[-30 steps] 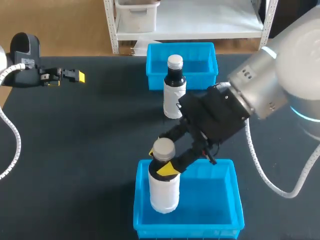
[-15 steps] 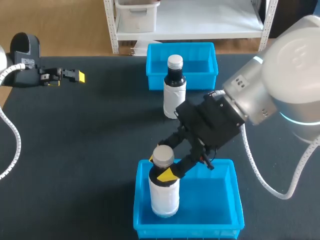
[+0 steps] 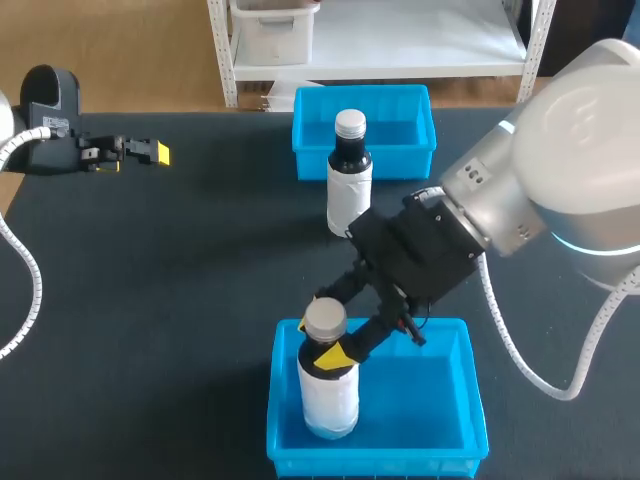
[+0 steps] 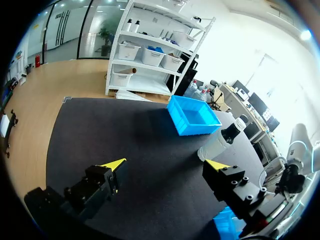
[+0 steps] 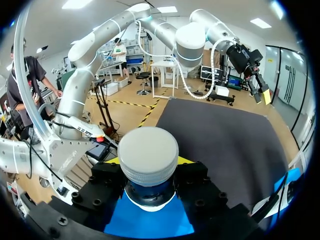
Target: Pick up the bottle, and place it in the far bin if it is heavy, or in the near bin if it is light.
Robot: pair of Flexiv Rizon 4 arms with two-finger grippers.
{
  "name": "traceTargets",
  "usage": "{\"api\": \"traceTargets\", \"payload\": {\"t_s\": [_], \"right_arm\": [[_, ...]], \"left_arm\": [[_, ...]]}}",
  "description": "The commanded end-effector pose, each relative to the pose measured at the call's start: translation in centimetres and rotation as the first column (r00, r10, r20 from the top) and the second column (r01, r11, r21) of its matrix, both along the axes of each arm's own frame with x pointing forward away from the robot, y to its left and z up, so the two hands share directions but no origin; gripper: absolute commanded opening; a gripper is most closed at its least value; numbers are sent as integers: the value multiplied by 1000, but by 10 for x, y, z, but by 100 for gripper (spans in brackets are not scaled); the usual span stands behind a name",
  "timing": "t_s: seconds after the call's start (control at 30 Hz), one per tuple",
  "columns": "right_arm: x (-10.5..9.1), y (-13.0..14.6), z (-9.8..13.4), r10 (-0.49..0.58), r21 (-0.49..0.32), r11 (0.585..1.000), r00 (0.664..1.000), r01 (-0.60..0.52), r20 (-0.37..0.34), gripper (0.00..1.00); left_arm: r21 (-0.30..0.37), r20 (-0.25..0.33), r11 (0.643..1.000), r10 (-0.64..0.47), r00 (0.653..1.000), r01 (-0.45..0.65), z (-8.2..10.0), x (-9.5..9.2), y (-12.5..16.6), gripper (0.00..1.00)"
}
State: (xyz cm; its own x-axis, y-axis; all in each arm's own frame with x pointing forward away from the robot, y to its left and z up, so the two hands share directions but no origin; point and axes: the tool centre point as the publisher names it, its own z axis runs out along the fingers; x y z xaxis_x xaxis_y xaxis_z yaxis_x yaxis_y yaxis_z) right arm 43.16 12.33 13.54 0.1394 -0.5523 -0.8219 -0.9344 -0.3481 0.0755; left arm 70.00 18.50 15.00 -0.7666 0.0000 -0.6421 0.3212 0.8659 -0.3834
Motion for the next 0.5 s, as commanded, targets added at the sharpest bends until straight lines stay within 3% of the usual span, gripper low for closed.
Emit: {"api": "traceTargets", "payload": {"t_s": [0.03, 0.17, 0.33, 0.43, 0.5], "right_arm": [[1, 0, -1, 3, -3, 1000, 1000, -3, -2, 18], [1, 0, -1, 7, -6, 1000, 1000, -7, -2, 40], [1, 0, -2, 12, -12, 1000, 1000, -12, -4, 49], [1, -1, -3, 15, -14, 1000, 1000, -15, -5, 99], [1, -1, -3, 16, -16, 1000, 1000, -16, -5, 100]], "left_arm": [[0, 0, 1000, 0, 1000, 0, 0, 0, 0, 100], [0, 0, 1000, 0, 1000, 0, 0, 0, 0, 100], [0, 0, 1000, 0, 1000, 0, 0, 0, 0, 100], [0, 0, 1000, 0, 1000, 0, 0, 0, 0, 100], [0, 0, 1000, 0, 1000, 0, 0, 0, 0, 100]]}}
